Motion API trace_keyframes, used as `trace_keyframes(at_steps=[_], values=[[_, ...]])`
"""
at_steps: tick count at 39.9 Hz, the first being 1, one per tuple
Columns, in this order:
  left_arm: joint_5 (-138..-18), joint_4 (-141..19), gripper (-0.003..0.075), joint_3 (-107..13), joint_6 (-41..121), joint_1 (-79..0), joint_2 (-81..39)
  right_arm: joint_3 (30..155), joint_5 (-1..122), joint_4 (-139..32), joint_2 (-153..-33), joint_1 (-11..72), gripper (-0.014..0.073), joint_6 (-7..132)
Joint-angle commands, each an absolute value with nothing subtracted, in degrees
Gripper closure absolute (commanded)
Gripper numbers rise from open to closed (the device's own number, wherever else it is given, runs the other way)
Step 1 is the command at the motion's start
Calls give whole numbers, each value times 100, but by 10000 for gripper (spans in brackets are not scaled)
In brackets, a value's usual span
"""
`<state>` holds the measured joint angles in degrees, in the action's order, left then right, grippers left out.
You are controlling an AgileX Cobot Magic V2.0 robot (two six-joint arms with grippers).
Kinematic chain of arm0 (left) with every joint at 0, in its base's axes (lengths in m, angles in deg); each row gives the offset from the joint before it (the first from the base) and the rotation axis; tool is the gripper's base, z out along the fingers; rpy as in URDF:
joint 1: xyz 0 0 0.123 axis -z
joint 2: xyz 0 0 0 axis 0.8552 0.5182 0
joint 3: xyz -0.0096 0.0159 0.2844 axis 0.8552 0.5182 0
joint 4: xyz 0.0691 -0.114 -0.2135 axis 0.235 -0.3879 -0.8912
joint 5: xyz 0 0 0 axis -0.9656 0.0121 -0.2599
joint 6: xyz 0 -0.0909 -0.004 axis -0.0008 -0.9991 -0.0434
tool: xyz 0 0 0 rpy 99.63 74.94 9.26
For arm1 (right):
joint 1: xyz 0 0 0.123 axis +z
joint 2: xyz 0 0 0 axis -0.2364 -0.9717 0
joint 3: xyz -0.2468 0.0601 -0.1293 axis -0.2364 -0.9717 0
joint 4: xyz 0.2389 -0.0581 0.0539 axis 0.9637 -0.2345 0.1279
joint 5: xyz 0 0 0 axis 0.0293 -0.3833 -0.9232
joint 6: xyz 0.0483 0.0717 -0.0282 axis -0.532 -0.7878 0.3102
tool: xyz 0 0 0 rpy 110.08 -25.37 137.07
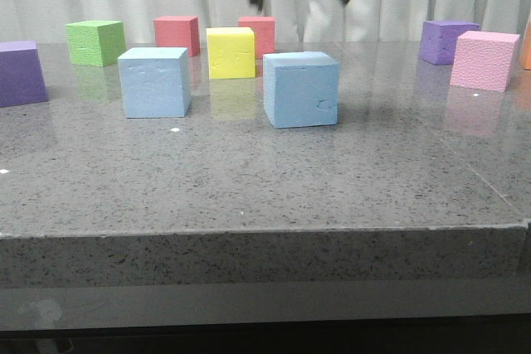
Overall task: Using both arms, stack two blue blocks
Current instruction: 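Carry the light blue cube toward the table center and set it down, then open the right gripper and lift it away from the cube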
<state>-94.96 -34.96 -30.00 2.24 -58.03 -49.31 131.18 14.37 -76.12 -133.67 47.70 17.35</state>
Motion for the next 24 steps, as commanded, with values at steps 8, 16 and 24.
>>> trace_keyframes(at_steps=[8, 16, 24], values=[[-9055, -3496, 356, -3155, 179, -5766, -4870, 11736, 1839, -6707, -11332, 3801, -34, 3553], [-9055, -3496, 356, -3155, 179, -5766, -4870, 9981, 2713, -6702, -9782, 3525, -34, 4382], [-9055, -3496, 356, -3155, 179, -5766, -4870, 8807, 3291, -6664, -8519, 3531, -34, 4389]])
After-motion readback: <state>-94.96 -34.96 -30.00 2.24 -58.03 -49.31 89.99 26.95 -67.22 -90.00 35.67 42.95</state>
